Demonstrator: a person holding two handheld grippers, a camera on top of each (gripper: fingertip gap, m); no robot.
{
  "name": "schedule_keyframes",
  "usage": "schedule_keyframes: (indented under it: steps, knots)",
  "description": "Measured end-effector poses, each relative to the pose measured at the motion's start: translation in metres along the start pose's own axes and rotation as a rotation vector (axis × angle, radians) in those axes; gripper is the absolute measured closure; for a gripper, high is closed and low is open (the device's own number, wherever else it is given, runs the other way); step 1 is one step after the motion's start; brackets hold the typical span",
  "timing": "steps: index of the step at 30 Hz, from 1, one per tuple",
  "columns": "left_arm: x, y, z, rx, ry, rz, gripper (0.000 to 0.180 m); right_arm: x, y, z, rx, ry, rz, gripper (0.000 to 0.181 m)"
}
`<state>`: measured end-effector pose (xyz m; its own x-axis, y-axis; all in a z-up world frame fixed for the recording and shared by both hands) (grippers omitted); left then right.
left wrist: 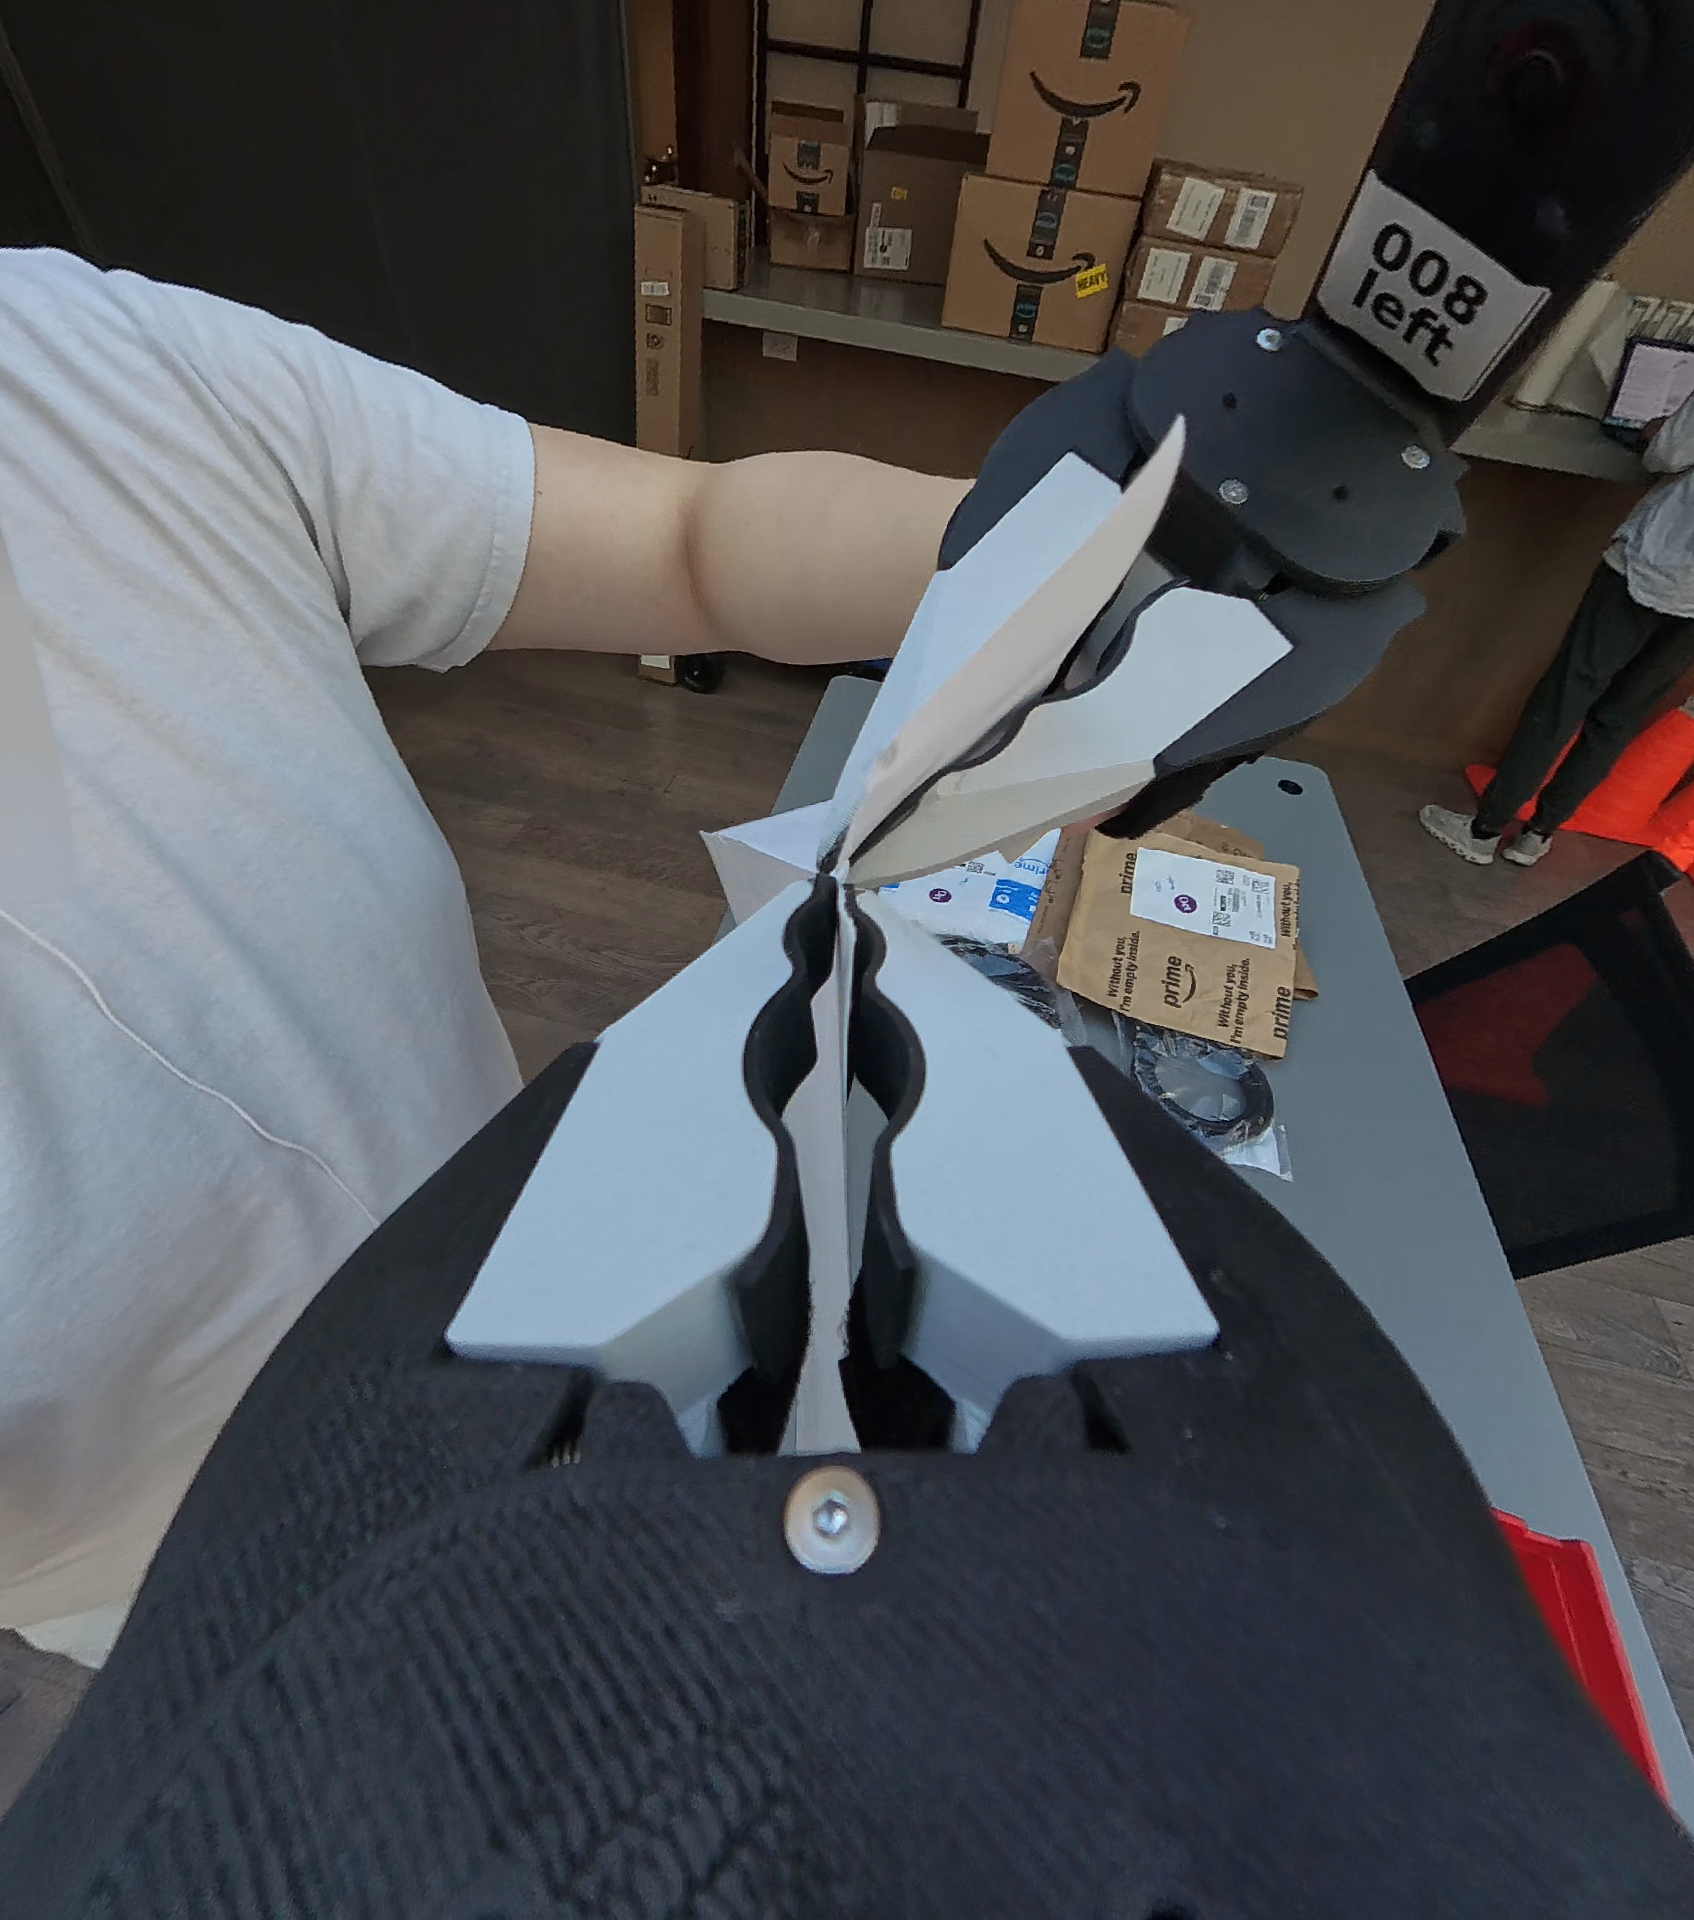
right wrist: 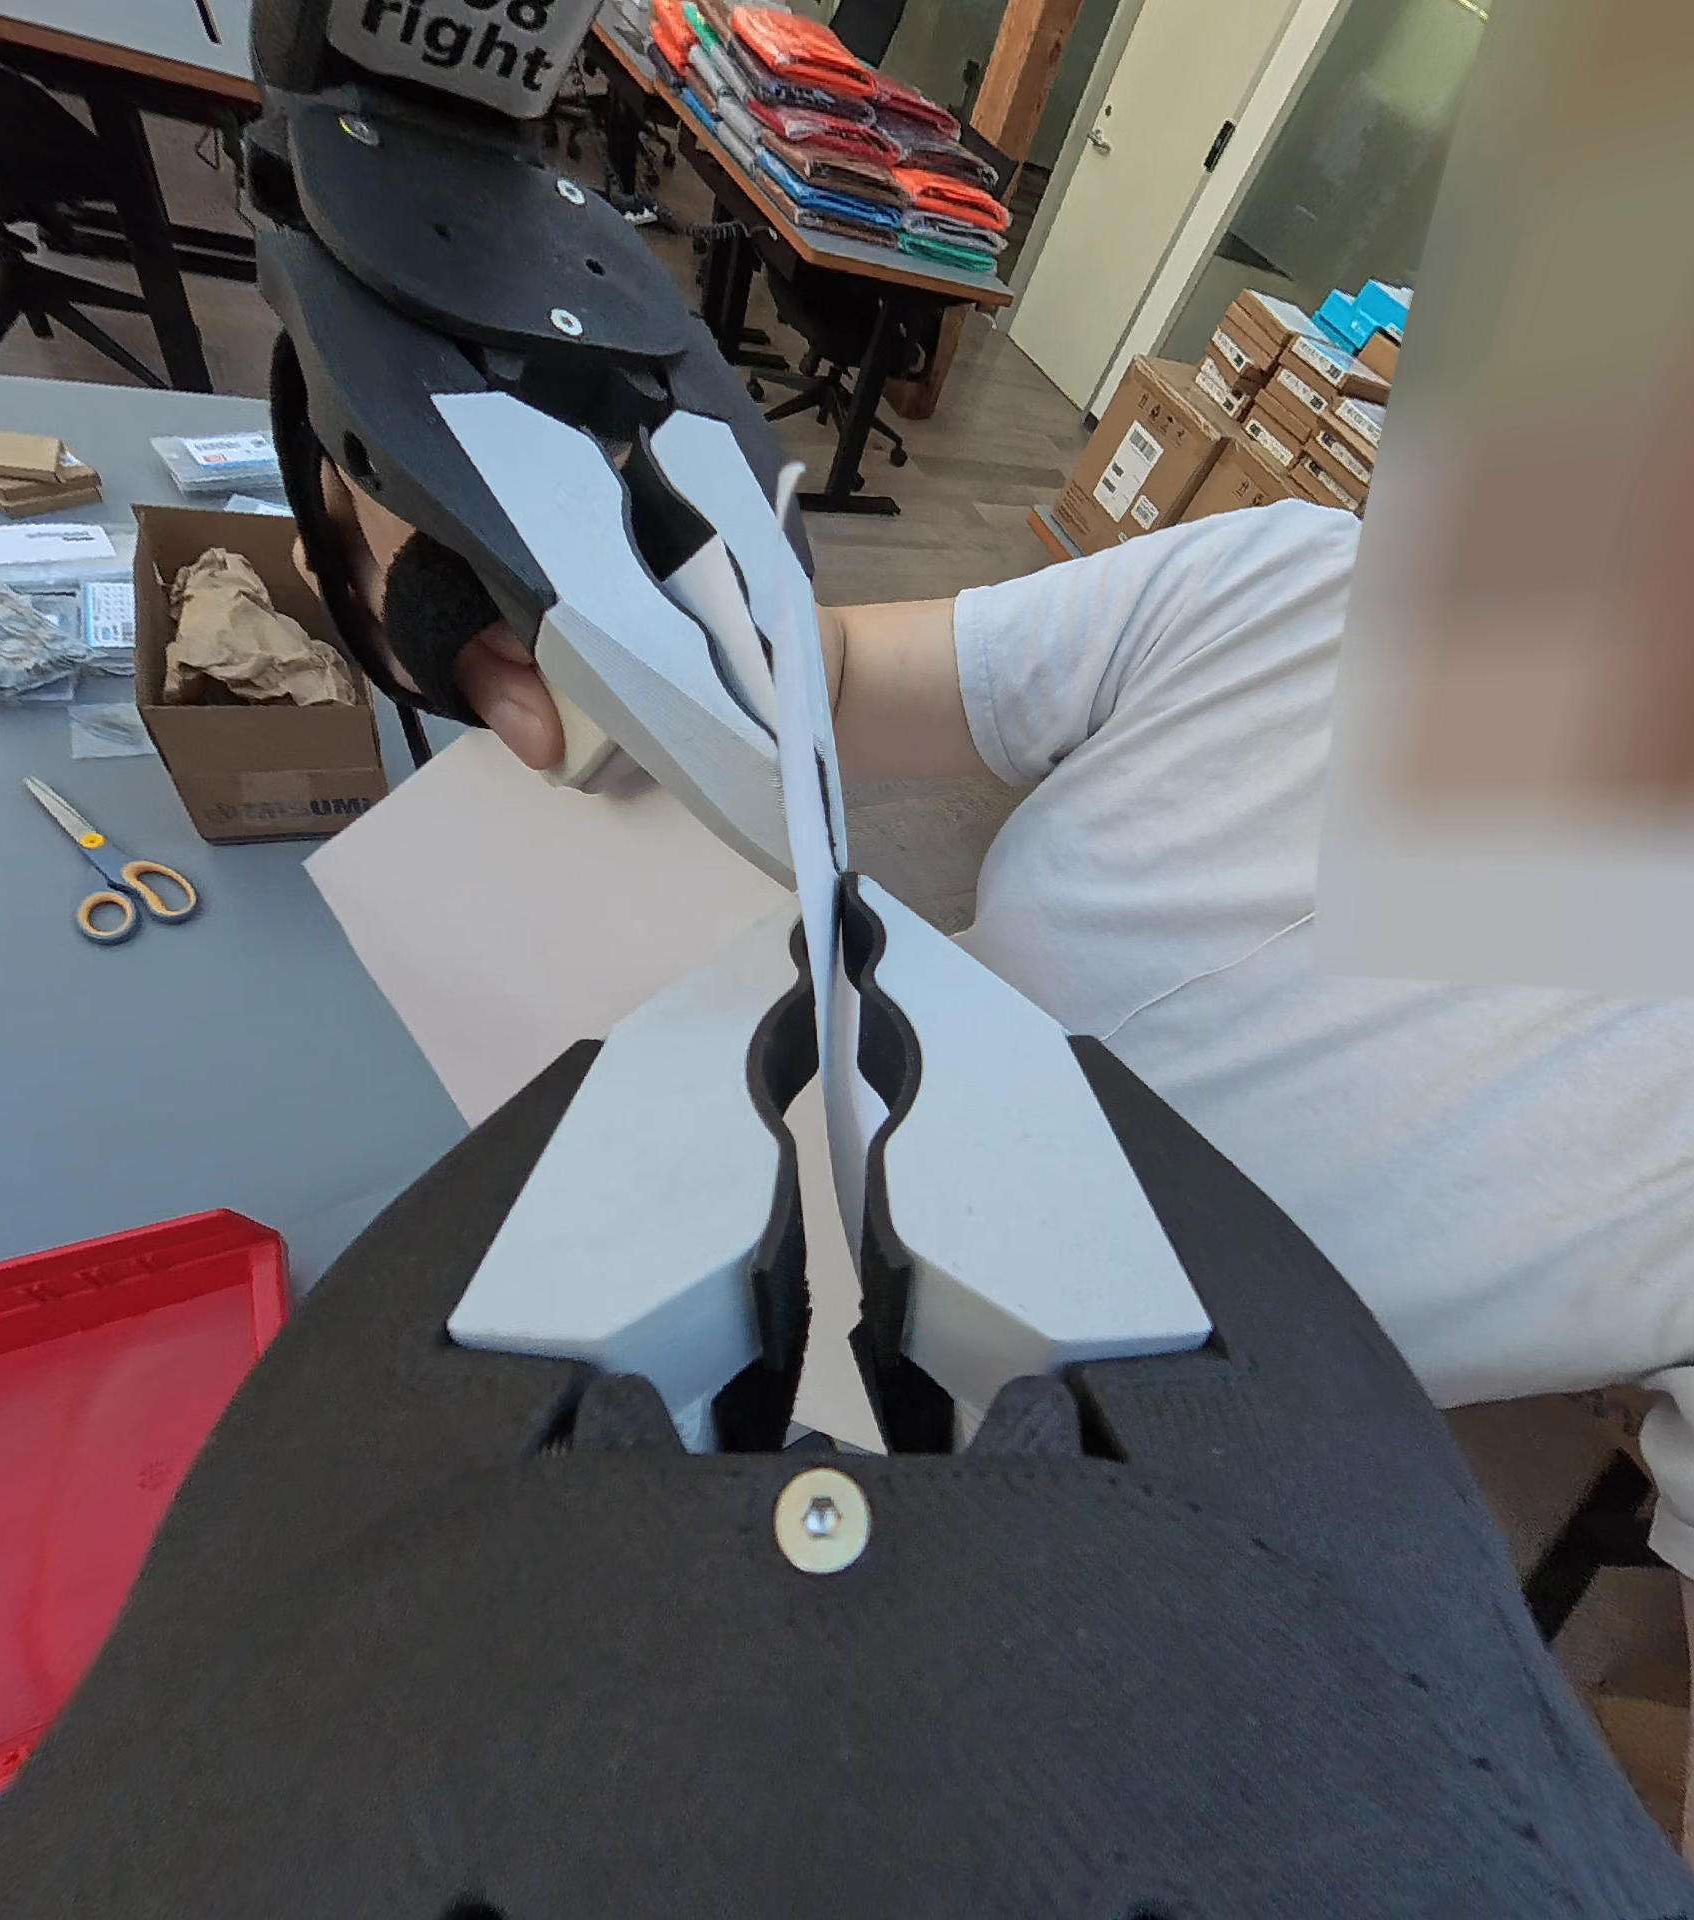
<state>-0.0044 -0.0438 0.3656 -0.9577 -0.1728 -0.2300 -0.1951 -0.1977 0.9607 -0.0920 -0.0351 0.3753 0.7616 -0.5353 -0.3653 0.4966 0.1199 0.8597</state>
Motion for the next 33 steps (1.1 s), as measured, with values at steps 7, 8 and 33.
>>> schedule_keyframes:
  steps: [7,8,33]
  knots:
    - [-0.005,0.003,0.005,-0.012,-0.107,0.087,0.18,-0.007,0.005,-0.002,0.034,0.054,0.112,0.181]
    - [-0.006,0.003,0.005,-0.014,-0.117,0.106,0.18,-0.008,0.006,-0.002,0.042,0.06,0.129,0.181]
    - [0.009,-0.006,0.008,-0.029,0.057,-0.05,0.18,-0.002,0.003,-0.006,-0.003,0.041,0.13,0.181]
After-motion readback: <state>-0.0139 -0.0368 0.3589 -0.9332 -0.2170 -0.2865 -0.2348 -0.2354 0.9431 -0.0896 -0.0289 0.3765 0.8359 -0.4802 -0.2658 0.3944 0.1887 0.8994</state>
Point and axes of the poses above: each gripper's, where its closed fingertips meet, x out along the fingers, y out of its top, z = x × y across the jaws, the point moved 6 cm from there along -x, back along the fingers, and after that the axes turned 3 degrees about -x, right-handed, at the moved point
